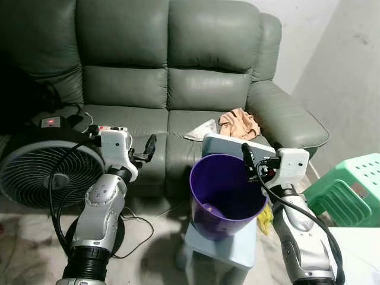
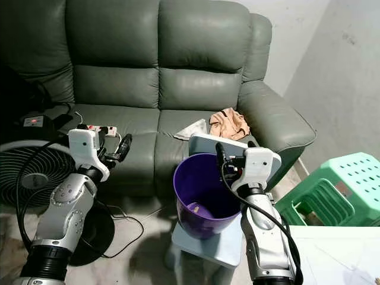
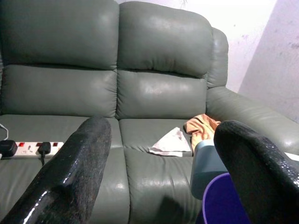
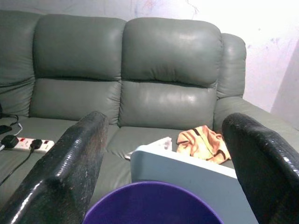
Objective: Picking trash to rubbish bin
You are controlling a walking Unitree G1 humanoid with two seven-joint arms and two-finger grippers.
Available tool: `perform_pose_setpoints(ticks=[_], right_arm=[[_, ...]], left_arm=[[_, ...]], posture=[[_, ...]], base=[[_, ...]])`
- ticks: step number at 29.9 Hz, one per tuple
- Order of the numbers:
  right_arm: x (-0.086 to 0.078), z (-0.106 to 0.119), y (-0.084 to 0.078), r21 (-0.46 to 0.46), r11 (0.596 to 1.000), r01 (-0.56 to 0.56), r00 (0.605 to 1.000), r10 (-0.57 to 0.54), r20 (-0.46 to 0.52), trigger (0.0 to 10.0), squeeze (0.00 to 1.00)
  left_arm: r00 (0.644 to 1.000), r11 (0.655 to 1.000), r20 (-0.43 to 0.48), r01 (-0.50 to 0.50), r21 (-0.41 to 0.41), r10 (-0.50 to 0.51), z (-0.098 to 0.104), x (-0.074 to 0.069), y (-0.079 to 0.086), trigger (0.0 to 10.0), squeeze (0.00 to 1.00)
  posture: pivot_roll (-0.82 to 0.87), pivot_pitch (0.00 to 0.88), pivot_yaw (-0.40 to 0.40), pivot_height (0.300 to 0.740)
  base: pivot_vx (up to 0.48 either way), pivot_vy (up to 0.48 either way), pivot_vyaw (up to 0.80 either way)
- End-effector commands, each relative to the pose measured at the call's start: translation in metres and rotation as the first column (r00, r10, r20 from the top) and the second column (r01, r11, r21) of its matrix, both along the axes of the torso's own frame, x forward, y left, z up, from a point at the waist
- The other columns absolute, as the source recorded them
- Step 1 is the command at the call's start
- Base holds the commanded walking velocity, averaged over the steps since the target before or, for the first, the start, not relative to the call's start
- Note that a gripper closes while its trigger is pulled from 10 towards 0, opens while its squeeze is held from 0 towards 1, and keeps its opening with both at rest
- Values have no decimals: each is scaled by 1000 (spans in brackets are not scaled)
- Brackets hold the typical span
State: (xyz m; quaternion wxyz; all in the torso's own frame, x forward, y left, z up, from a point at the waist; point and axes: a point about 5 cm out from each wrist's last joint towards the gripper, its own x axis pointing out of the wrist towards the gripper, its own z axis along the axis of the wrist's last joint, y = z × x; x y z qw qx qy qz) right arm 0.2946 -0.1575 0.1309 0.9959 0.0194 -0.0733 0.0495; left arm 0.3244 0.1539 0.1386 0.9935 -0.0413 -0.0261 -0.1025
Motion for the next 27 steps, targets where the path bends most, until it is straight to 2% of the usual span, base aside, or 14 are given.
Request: perform_pose_setpoints(ticks=[1, 22, 27], right_arm=[[0, 3, -4, -12, 1000, 4, 1000, -4, 15, 10000, 0], [-2, 3, -5, -7, 1000, 9, 1000, -9, 22, 10000, 0], [0, -1, -7, -21, 999, 24, 1000, -24, -16, 10000, 0]], left_arm=[[1000, 1000, 6, 13, 15, -13, 1, 1, -3, 10000, 0], [1000, 1000, 10, 18, 13, -18, 0, 1, -4, 10000, 0], [1000, 1000, 10, 16, 6, -16, 0, 1, -3, 10000, 0]], posture=[[9, 0, -84, 740], [-1, 0, -82, 740], [2, 0, -83, 740]], base=[[0, 0, 0], [0, 0, 0], [0, 0, -84]])
